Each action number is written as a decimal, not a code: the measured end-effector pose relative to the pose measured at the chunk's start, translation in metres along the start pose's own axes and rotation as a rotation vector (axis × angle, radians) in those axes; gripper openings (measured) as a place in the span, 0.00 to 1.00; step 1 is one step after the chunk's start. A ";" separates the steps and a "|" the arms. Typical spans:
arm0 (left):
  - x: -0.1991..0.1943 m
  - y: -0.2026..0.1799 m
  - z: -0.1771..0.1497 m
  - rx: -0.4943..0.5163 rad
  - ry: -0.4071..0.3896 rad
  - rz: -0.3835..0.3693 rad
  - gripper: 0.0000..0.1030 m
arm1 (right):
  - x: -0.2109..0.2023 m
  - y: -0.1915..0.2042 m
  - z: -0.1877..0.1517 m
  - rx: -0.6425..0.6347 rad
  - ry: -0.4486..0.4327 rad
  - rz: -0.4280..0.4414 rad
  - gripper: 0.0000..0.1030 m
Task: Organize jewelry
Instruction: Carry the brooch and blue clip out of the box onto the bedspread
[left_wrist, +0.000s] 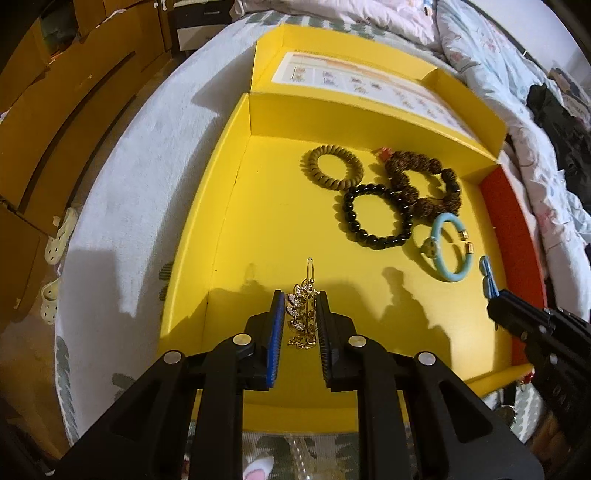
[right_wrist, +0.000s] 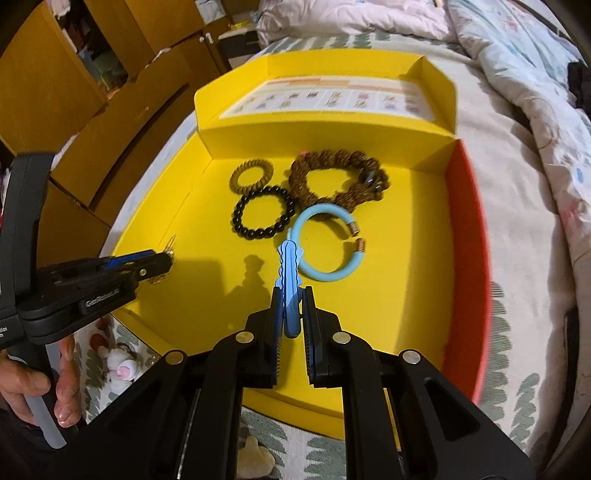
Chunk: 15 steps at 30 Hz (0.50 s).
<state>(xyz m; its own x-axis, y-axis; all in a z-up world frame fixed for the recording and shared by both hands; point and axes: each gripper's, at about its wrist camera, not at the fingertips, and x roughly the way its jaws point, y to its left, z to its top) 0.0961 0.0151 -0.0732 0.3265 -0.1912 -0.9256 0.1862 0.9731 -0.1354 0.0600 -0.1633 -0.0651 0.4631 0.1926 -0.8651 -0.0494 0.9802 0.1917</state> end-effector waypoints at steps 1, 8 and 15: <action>-0.006 0.001 -0.002 0.002 -0.011 -0.002 0.17 | -0.006 -0.004 0.000 0.008 -0.009 -0.003 0.11; -0.035 0.025 -0.006 -0.032 -0.058 -0.013 0.17 | -0.042 -0.036 -0.006 0.066 -0.051 -0.031 0.11; -0.057 0.052 -0.014 -0.062 -0.103 0.030 0.17 | -0.074 -0.077 -0.021 0.142 -0.086 -0.068 0.11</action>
<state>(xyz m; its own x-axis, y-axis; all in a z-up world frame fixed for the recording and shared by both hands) 0.0738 0.0789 -0.0321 0.4249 -0.1705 -0.8890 0.1184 0.9841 -0.1321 0.0111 -0.2521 -0.0257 0.5352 0.1150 -0.8369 0.1072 0.9734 0.2023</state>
